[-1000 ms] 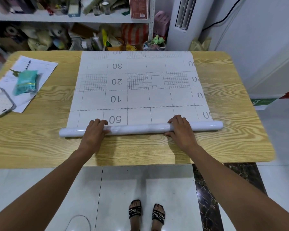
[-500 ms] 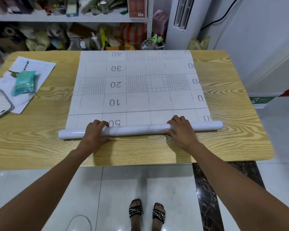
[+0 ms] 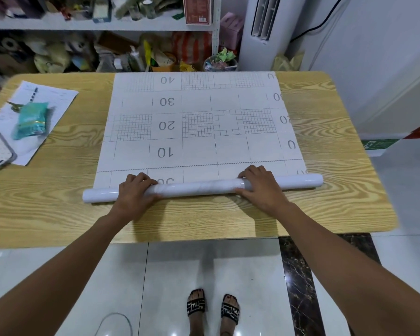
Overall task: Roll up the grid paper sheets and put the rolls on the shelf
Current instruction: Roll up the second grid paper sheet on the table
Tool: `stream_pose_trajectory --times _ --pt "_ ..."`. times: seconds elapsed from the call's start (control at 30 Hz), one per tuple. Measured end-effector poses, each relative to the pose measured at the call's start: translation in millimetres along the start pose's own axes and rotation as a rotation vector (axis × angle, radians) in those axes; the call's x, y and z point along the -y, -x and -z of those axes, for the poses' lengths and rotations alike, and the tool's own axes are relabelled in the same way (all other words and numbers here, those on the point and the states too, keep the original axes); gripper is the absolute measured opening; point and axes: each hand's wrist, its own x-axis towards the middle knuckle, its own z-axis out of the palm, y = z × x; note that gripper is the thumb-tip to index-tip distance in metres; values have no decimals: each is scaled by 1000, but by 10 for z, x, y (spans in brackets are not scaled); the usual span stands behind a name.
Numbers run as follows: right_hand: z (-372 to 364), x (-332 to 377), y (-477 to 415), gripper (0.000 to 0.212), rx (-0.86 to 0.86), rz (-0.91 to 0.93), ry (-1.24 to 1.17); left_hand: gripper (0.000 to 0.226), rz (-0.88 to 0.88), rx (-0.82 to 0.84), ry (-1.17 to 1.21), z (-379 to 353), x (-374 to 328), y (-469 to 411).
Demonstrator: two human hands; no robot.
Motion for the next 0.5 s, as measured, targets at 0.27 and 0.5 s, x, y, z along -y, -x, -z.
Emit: stream_pose_trajectory --times 0.27,0.5 --pt "-57 106 -29 56 28 36 -41 60 -41 -19 81 8 43 3" --pt "-62 76 -61 46 -21 38 -70 31 -57 -42 8 -48 45 -7"
